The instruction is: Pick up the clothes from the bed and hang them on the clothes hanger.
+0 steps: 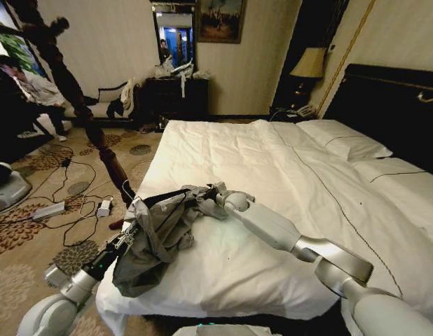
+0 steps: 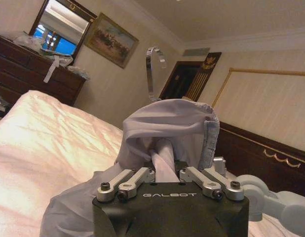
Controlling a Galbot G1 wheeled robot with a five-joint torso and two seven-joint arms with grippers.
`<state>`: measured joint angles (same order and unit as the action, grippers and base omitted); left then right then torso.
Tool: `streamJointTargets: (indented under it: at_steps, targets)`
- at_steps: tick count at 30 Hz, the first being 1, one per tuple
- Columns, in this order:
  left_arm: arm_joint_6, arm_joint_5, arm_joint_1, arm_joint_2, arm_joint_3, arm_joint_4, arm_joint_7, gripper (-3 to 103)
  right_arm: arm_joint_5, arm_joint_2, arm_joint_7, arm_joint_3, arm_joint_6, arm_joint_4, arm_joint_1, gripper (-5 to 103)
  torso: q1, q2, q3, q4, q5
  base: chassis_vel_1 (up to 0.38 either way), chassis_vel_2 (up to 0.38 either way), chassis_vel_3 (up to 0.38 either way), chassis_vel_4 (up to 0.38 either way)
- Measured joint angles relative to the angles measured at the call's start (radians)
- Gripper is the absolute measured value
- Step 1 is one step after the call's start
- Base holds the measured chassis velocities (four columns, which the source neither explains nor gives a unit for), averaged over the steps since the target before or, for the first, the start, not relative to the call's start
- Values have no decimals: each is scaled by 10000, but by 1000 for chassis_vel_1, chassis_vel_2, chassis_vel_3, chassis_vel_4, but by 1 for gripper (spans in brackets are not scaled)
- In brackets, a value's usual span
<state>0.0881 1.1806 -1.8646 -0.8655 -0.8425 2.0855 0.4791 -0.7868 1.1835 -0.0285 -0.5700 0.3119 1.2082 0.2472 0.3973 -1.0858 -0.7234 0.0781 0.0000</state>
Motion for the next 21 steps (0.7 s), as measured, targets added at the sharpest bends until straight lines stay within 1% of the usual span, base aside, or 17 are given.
streamJointTargets:
  at_steps: [1,2,3,4,6,8,10,11,12,13,15,16,19,20,21]
  targets:
    - [0,0,0,0,0,0,0,15,0,0,0,0,0,0,0,100,0,0,0,0,0,0,0,0,0]
    - [0,-7,5,1,5,13,-1,15,-232,138,-49,17,23,-117,-22,103,0,0,0,-4,1,0,0,0,0]
    - [0,-8,4,3,5,20,-2,15,-369,218,-73,37,37,-198,-45,99,0,1,0,-8,1,0,0,0,0]
    - [-1,-9,-1,4,3,22,-3,15,-498,309,-88,49,63,-273,-96,95,1,0,0,-7,0,0,0,0,0]
    - [-1,-9,-7,5,-5,24,-4,15,-547,355,-89,40,69,-328,-141,95,1,0,0,-8,0,0,0,0,0]
    - [-1,-9,-21,6,-17,25,-5,15,-587,401,-90,-30,76,-411,-196,84,0,0,0,-2,0,0,0,0,0]
    - [-1,-9,-31,6,-24,32,-7,15,-602,429,-83,-158,104,-520,-222,73,1,0,0,-2,0,0,0,0,0]
    - [-1,-9,-31,6,-24,32,-7,15,-602,429,-83,-158,104,-520,-222,73,1,0,0,-2,0,0,0,0,0]
    - [-2,-9,-32,5,-24,35,-9,15,-600,425,-78,-198,117,-531,-221,68,1,0,0,-3,0,0,0,0,0]
    - [-4,-9,-28,4,-24,38,-11,15,-592,407,-55,-241,138,-530,-222,68,1,0,0,-4,0,0,0,0,0]
    - [-9,-9,-6,5,-24,46,-15,15,-474,298,67,-385,161,-441,-222,57,0,0,0,-2,0,0,0,0,0]
    - [-9,-9,-6,5,-24,46,-15,15,-474,298,67,-385,161,-441,-222,57,0,0,0,-2,0,0,0,0,0]
    - [-15,-10,26,10,-14,46,-33,15,-394,240,94,-486,228,-328,-220,41,1,0,0,-2,0,0,0,0,0]
    - [-15,-10,26,10,-14,46,-33,15,-394,240,94,-486,228,-328,-220,41,1,0,0,-2,0,0,0,0,0]
    - [-18,-9,30,13,-12,47,-36,15,-372,239,99,-540,267,-315,-222,35,0,0,0,-3,0,0,0,0,0]
